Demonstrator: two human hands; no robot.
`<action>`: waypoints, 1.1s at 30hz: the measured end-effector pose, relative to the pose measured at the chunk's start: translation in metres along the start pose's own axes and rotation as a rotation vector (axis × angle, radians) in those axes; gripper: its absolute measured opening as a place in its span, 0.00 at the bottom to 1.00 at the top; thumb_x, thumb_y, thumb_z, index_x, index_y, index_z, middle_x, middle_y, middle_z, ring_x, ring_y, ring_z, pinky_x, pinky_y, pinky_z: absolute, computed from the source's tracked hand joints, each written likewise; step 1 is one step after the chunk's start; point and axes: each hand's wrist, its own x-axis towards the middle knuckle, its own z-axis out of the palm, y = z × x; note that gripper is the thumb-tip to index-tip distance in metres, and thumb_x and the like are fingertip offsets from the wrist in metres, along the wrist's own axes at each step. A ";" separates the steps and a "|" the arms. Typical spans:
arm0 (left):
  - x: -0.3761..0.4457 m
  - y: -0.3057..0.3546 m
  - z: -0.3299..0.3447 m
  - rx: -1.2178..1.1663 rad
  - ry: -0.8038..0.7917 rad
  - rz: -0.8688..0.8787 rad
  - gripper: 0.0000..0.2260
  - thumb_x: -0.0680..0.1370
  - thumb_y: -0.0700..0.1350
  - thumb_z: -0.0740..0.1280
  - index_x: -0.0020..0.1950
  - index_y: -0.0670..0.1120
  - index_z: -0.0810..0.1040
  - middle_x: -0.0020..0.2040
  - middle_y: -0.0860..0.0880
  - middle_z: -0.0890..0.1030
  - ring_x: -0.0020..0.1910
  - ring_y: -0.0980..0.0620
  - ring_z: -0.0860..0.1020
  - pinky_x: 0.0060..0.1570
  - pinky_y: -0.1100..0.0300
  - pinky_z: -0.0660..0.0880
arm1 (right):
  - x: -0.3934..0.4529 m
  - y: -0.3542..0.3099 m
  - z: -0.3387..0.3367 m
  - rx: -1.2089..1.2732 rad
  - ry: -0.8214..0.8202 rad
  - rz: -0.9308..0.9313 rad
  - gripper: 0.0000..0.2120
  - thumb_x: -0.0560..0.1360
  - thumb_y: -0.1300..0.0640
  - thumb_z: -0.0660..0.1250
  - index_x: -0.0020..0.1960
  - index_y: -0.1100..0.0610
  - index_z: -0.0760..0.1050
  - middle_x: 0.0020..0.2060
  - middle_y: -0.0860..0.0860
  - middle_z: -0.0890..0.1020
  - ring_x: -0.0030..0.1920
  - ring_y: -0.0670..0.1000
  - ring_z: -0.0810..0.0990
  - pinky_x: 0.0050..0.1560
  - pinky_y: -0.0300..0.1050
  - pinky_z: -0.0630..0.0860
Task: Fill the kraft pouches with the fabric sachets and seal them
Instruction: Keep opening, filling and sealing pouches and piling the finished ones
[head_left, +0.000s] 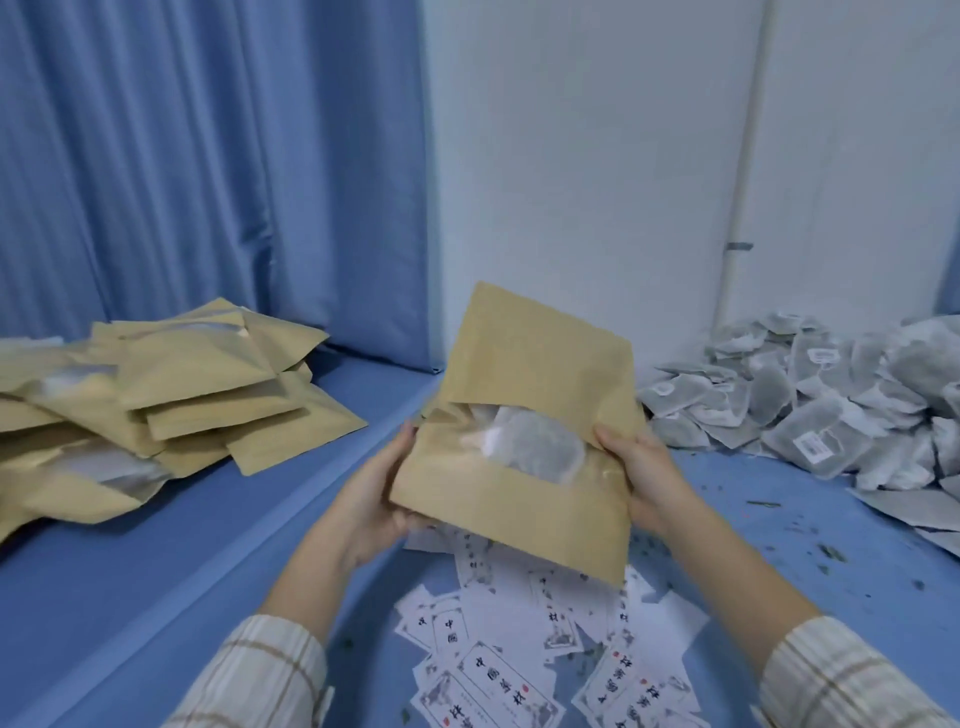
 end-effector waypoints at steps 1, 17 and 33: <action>-0.001 0.000 -0.011 -0.138 -0.015 0.036 0.24 0.73 0.60 0.62 0.61 0.46 0.78 0.51 0.45 0.84 0.46 0.45 0.83 0.43 0.50 0.80 | 0.006 0.005 0.011 0.047 0.020 0.002 0.07 0.77 0.62 0.63 0.53 0.58 0.78 0.44 0.54 0.85 0.42 0.53 0.84 0.42 0.49 0.79; 0.061 0.016 -0.086 -0.562 0.318 0.081 0.21 0.83 0.52 0.53 0.66 0.39 0.71 0.63 0.36 0.74 0.58 0.40 0.75 0.50 0.51 0.72 | 0.112 0.121 0.295 -0.491 -0.391 0.283 0.20 0.75 0.39 0.57 0.55 0.53 0.71 0.47 0.53 0.76 0.53 0.54 0.77 0.57 0.50 0.72; 0.129 -0.027 -0.027 -0.439 0.360 -0.189 0.22 0.79 0.45 0.64 0.70 0.37 0.63 0.61 0.33 0.74 0.51 0.35 0.76 0.52 0.45 0.74 | 0.166 0.115 0.097 -1.914 -0.084 -0.393 0.33 0.77 0.38 0.53 0.74 0.55 0.53 0.68 0.52 0.68 0.66 0.55 0.66 0.65 0.50 0.60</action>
